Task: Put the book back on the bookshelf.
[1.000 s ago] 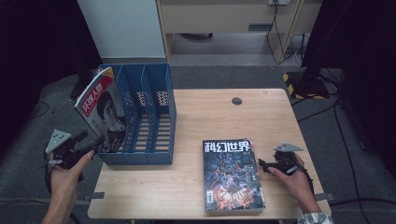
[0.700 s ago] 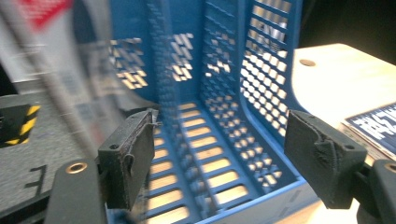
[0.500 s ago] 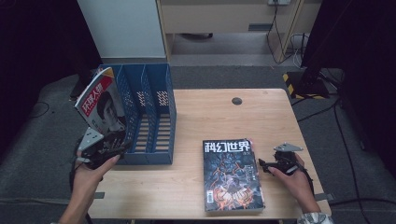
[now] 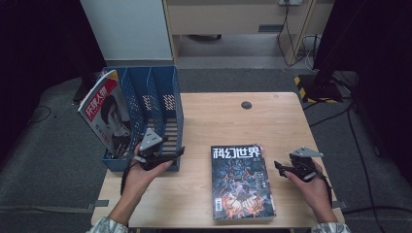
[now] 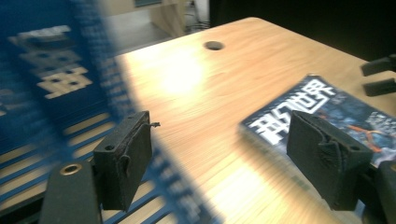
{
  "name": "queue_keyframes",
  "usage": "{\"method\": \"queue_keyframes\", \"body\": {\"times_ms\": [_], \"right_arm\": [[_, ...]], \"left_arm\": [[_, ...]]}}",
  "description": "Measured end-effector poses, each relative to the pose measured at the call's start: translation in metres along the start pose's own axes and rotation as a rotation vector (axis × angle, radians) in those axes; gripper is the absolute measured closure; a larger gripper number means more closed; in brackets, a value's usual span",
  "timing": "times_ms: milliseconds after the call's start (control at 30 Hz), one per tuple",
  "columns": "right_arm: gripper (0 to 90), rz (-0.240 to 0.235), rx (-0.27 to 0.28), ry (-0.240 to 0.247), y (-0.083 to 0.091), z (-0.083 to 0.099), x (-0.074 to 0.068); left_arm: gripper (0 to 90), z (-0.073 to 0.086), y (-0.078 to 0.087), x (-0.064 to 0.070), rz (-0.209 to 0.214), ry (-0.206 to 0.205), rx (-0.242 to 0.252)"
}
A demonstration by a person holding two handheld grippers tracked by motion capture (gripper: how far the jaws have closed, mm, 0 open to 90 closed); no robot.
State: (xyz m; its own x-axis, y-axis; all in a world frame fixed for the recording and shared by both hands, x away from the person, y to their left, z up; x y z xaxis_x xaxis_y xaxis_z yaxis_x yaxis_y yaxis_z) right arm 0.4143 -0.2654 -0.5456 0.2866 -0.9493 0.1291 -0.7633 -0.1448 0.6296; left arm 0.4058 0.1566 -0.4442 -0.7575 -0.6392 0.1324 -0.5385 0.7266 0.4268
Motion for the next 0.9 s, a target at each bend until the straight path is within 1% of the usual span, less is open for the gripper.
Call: {"method": "queue_keyframes", "body": {"times_ms": [67,133,167,233,267,333,400,433,500,533,567,600,633,667,733,767,833,900], "right_arm": [[38.6,-0.014,0.018,0.018,0.005,-0.002,-0.001],[44.0,-0.025,0.046,0.025,0.010,-0.005,-0.003],[47.2,-0.032,0.057,0.022,0.013,-0.007,-0.004],[56.4,-0.055,0.083,0.031,0.019,-0.009,-0.008],[59.3,-0.073,0.096,0.035,0.021,-0.011,-0.011],[67.0,-0.110,0.123,0.053,0.026,-0.015,-0.019],[69.9,-0.141,0.146,0.062,0.027,-0.019,-0.028],[70.0,-0.165,0.147,0.063,0.027,-0.020,-0.033],[68.3,-0.201,0.142,0.072,0.025,-0.020,-0.042],[65.6,-0.224,0.135,0.070,0.023,-0.020,-0.048],[63.1,-0.234,0.129,0.070,0.022,-0.019,-0.051],[59.6,-0.246,0.118,0.072,0.020,-0.018,-0.054],[56.3,-0.253,0.109,0.072,0.019,-0.018,-0.057],[52.4,-0.259,0.100,0.070,0.017,-0.017,-0.059],[47.2,-0.273,0.081,0.063,0.014,-0.015,-0.062],[45.4,-0.281,0.075,0.066,0.013,-0.014,-0.063],[41.1,-0.295,0.059,0.051,0.011,-0.013,-0.065],[38.4,-0.296,0.051,0.055,0.008,-0.012,-0.066]], "left_arm": [[22.5,-0.002,-0.013,0.008,0.025,0.003,0.007],[22.6,-0.003,-0.029,0.016,0.052,0.006,0.001],[22.7,-0.002,-0.038,0.021,0.064,0.007,-0.011],[23.0,0.002,-0.050,0.028,0.078,0.010,-0.035],[23.3,0.004,-0.057,0.034,0.097,0.012,-0.047],[23.9,0.008,-0.066,0.041,0.117,0.026,-0.057],[23.8,0.016,-0.075,0.047,0.135,0.041,-0.066],[23.8,0.019,-0.078,0.048,0.139,0.046,-0.078],[23.4,0.031,-0.087,0.053,0.141,0.049,-0.121],[23.4,0.034,-0.088,0.055,0.135,0.049,-0.125],[23.4,0.037,-0.090,0.057,0.136,0.054,-0.135],[23.3,0.040,-0.091,0.059,0.149,0.054,-0.145],[22.9,0.043,-0.093,0.061,0.157,0.048,-0.156],[22.4,0.046,-0.096,0.062,0.142,0.042,-0.170],[21.6,0.051,-0.099,0.062,0.128,0.037,-0.190],[21.0,0.054,-0.101,0.063,0.127,0.038,-0.203],[19.8,0.062,-0.106,0.065,0.146,0.062,-0.228],[18.6,0.067,-0.109,0.067,0.148,0.068,-0.247]]}}
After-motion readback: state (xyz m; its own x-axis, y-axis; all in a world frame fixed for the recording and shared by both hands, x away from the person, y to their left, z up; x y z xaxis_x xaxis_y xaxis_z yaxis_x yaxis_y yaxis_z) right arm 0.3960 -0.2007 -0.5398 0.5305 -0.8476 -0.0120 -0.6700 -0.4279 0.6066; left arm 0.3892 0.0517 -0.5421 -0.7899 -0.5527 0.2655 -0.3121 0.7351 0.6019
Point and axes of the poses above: each handheld gripper's, and its own axes: y roughly backward along the jaws, z roughly out of its underside, x roughly to its right, the point moved 5 cm from there along -y, roughly forward along the jaws, and after that the axes turned 11 degrees about z, right-handed, at the moved point
